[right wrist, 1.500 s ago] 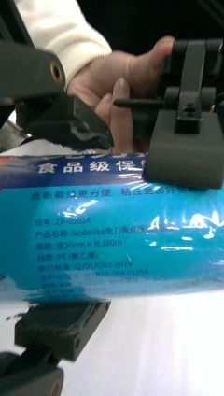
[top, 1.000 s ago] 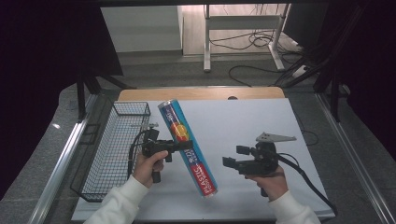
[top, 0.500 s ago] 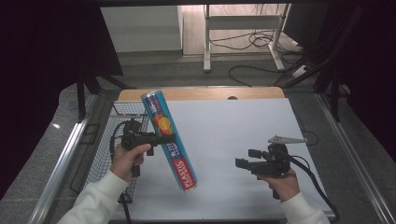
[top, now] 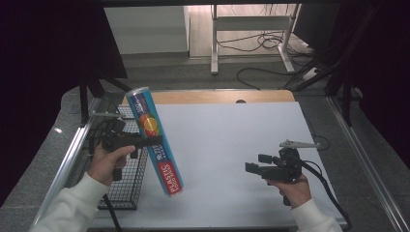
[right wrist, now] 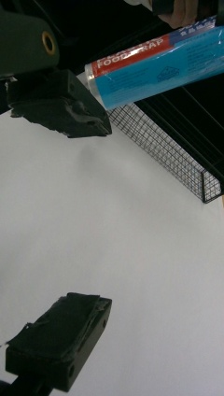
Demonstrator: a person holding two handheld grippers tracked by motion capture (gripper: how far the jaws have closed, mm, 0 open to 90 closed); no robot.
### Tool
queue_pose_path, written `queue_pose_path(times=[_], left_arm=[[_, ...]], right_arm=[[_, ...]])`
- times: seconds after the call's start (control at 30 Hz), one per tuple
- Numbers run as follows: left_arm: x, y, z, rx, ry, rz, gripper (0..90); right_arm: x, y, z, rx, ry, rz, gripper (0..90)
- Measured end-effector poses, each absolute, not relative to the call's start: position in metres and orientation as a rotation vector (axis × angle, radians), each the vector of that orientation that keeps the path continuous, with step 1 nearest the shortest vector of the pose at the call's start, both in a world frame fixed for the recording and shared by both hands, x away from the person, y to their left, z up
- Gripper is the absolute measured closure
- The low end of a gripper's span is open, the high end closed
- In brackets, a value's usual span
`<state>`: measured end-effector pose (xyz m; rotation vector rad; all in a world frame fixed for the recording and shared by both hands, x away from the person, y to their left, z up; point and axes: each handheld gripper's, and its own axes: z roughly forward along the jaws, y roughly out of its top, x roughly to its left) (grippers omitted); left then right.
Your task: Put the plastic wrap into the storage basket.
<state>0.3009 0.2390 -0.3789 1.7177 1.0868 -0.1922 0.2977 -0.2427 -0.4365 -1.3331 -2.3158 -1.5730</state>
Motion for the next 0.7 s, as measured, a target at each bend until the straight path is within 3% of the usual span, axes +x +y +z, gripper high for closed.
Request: queue_pose_path(times=[0.7], left_arm=[[0.286, 0.337, -0.317, 1.807, 1.227, 0.020, 32.0]], right_arm=[[0.301, -0.249, -0.437, -1.387, -2.304, -1.574, 14.8]])
